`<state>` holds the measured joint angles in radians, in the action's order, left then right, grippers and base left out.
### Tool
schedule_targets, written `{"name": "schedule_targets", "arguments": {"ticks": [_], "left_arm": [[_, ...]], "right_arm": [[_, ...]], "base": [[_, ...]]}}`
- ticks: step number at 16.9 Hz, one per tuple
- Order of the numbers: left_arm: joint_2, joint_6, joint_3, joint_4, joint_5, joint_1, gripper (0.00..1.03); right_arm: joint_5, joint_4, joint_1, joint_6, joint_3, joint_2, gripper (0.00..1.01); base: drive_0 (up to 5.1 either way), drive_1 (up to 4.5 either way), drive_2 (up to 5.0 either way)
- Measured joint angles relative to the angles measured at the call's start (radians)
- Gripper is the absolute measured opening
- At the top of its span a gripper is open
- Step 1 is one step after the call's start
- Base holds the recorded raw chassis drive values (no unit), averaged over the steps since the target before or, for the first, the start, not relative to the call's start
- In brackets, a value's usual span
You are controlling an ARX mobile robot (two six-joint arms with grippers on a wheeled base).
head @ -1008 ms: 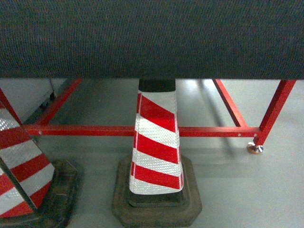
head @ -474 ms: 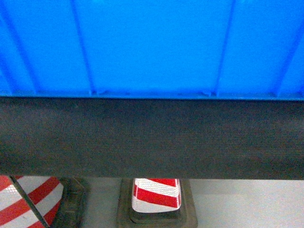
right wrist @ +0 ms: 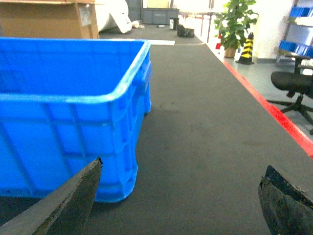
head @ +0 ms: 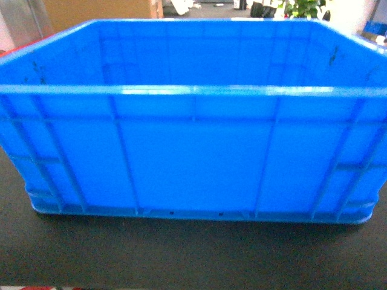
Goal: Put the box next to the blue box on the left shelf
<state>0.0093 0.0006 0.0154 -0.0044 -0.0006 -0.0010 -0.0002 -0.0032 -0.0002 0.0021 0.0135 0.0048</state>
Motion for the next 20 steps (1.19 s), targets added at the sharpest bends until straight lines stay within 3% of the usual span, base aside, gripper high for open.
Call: {"name": "schedule_targets", "arguments": {"ticks": [20], "left_arm": [[0.0, 0.0, 0.0, 0.0, 0.0, 0.0, 0.98]], "right_arm": [[0.0, -0.002, 0.0, 0.0, 0.0, 0.0, 0.98]], "base": [[0.0, 0.0, 0.0]]}}
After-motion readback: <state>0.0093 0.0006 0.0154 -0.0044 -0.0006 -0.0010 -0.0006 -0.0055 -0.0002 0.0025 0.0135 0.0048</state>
